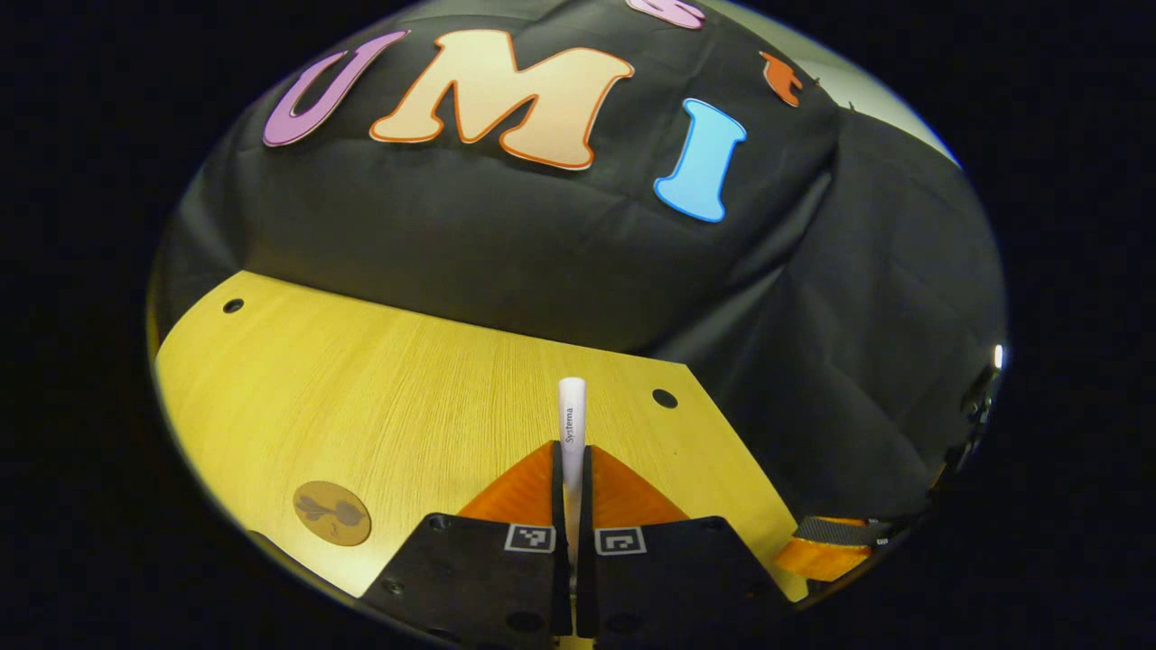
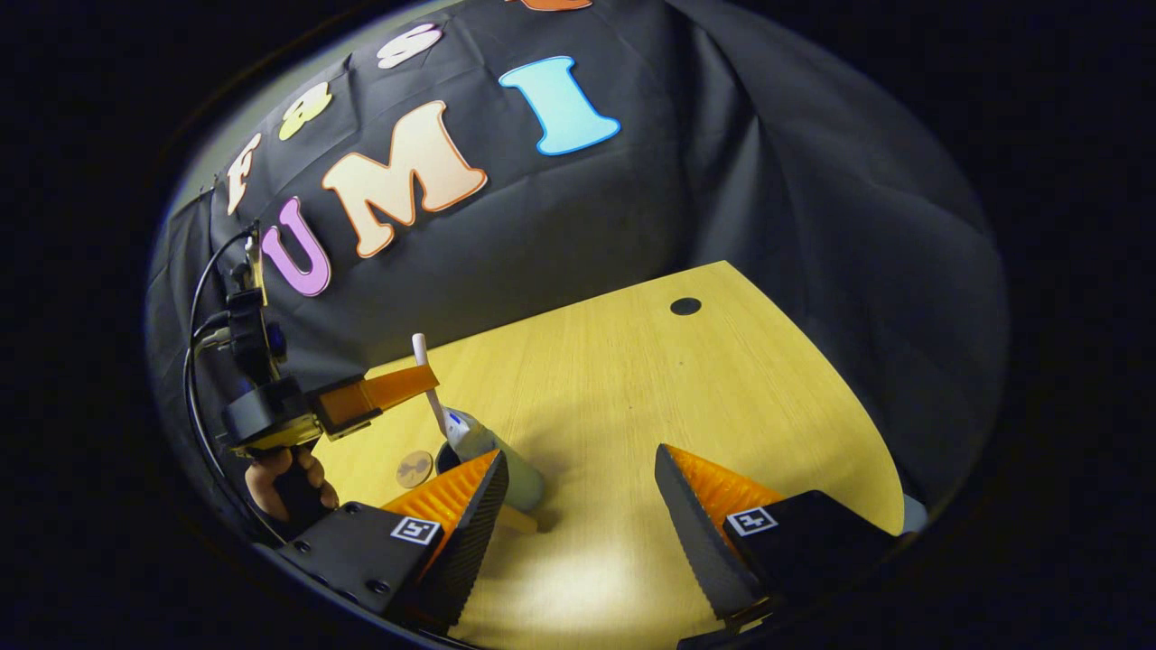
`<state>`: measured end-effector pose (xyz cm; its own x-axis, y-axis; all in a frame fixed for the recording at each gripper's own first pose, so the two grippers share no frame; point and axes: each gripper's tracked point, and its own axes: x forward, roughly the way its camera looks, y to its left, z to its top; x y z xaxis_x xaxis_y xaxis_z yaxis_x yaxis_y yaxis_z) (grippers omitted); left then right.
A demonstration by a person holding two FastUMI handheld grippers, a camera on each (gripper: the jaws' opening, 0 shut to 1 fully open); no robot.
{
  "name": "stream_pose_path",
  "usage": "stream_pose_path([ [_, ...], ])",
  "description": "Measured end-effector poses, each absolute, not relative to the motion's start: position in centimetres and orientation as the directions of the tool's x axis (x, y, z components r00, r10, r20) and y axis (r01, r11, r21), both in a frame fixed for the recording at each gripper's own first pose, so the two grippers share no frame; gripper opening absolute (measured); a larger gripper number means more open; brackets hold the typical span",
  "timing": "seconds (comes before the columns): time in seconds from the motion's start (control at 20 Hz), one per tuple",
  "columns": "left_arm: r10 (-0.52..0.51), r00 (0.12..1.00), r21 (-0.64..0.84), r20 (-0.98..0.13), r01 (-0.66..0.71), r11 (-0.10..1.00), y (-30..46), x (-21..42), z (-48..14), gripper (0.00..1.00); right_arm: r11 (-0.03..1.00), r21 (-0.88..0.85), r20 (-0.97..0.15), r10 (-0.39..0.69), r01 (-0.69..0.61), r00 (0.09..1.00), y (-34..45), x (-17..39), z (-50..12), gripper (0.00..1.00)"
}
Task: Put the toothbrush and toothpaste on the desktop into the cup, then pick up the cup and place it on the coaster on the desktop.
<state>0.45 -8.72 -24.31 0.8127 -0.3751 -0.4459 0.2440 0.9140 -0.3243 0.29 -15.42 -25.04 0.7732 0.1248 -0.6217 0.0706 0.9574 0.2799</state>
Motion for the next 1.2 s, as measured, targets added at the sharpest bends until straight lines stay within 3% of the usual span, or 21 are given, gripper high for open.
stream_pose_path([
  [0.45,-0.383,0.794,-0.224,-0.472,0.313,0.923,-8.7,-4.4,-24.5,0.07,0.951,0.308,-0.634,0.224,-0.024,0.741,-12.3,0.9,-26.0,0.99],
  [0.5,-0.379,0.795,-0.217,-0.473,0.312,0.925,-8.5,-4.8,-24.5,0.21,0.952,0.302,-0.638,0.237,-0.045,0.733,-11.8,0.8,-26.3,0.99],
  [0.55,-0.380,0.792,-0.218,-0.478,0.312,0.925,-8.4,-5.2,-24.6,0.19,0.952,0.298,-0.644,0.250,-0.063,0.723,-11.4,0.7,-26.5,0.98],
  [0.65,-0.351,0.804,-0.198,-0.480,0.291,0.936,-7.3,-5.8,-24.4,0.35,0.946,0.309,-0.653,0.286,-0.098,0.701,-10.2,0.6,-26.8,0.99],
  [0.75,-0.299,0.833,-0.153,-0.466,0.256,0.954,-5.4,-6.0,-23.7,0.55,0.942,0.309,-0.675,0.313,-0.128,0.668,-9.0,0.4,-27.6,0.99],
  [0.9,-0.235,0.867,-0.099,-0.439,0.213,0.972,-2.4,-6.1,-23.1,0.98,0.939,0.302,-0.712,0.336,-0.163,0.617,-7.1,0.1,-28.4,0.99],
  [1.2,-0.143,0.881,-0.030,-0.450,0.145,0.989,4.4,-7.0,-22.7,0.95,0.962,0.183,-0.822,0.264,-0.204,0.505,-6.2,0.6,-32.5,0.99],
])
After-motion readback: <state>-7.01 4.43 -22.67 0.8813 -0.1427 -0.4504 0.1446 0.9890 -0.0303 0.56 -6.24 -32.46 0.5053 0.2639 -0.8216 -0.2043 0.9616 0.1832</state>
